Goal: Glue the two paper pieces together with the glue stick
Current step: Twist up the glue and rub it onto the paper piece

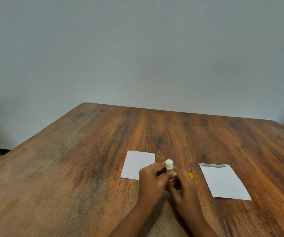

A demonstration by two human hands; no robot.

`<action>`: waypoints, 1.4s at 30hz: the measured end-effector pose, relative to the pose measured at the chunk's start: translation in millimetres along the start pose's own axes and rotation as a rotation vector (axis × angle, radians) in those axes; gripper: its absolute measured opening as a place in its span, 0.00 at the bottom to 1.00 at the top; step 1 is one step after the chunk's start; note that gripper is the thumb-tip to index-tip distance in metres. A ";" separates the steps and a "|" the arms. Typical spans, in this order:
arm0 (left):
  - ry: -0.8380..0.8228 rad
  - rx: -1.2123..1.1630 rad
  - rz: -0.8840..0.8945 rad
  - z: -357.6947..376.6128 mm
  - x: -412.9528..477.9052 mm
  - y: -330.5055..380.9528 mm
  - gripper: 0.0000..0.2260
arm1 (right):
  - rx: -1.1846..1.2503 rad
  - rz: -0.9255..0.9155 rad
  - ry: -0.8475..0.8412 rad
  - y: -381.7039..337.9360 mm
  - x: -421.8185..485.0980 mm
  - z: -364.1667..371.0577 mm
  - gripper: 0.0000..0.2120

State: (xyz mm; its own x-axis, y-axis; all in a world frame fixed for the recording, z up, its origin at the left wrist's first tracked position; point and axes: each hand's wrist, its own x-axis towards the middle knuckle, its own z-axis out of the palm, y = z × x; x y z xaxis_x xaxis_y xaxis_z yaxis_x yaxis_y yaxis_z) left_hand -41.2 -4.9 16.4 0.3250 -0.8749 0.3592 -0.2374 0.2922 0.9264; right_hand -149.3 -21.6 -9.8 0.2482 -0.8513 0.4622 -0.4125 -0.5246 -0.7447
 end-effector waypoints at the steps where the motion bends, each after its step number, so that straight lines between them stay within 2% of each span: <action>1: -0.004 -0.004 0.000 0.1 -0.1 0.1 0.06 | 0.026 0.007 -0.004 1.3 0.5 -1.3 0.19; 5: -0.031 -0.024 -0.001 -0.6 1.6 0.6 0.06 | 0.278 0.112 -0.077 2.9 0.7 -6.0 0.23; 12: -0.017 -0.006 -0.008 2.5 0.8 2.7 0.09 | 0.061 0.041 0.032 -1.1 -0.3 -1.1 0.19; 14: -0.017 0.003 -0.006 3.1 0.0 1.3 0.07 | 0.091 0.050 0.020 -1.0 0.0 -2.8 0.20; 20: -0.046 0.009 0.020 -2.0 4.4 2.1 0.05 | 0.404 0.153 -0.092 1.3 2.1 -8.9 0.24; 23: -0.048 0.032 0.016 -3.0 4.1 0.6 0.07 | 0.378 0.155 -0.129 0.3 -0.4 -5.5 0.23; 27: -0.150 0.067 0.048 -11.4 12.0 1.7 0.08 | 0.309 0.146 -0.093 0.7 -1.9 -2.7 0.22; 29: -0.122 0.157 0.095 -21.4 23.3 -0.5 0.08 | 0.340 0.200 -0.062 5.0 -0.6 -2.6 0.22; 32: -0.094 0.448 0.103 -35.7 45.9 -11.4 0.11 | 0.334 0.244 -0.051 9.6 -0.1 -1.2 0.22; 37: -0.424 0.995 0.024 -48.8 71.6 -43.8 0.19 | 0.363 0.267 -0.046 7.1 0.4 -0.4 0.26; 40: -0.515 1.040 -0.002 -51.6 72.2 -52.1 0.21 | 0.395 0.282 -0.055 5.6 1.6 -2.0 0.27; 42: -0.465 0.940 0.030 -47.8 66.8 -49.1 0.20 | 0.402 0.289 -0.055 5.9 2.1 -2.2 0.26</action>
State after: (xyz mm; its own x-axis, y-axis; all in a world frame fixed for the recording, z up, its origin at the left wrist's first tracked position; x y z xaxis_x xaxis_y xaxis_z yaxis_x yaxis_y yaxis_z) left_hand 35.8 -59.2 0.3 -0.0293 -0.9927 0.1169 -0.9199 0.0725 0.3854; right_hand -153.1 -26.4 -12.2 0.2240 -0.9555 0.1917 -0.1029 -0.2188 -0.9703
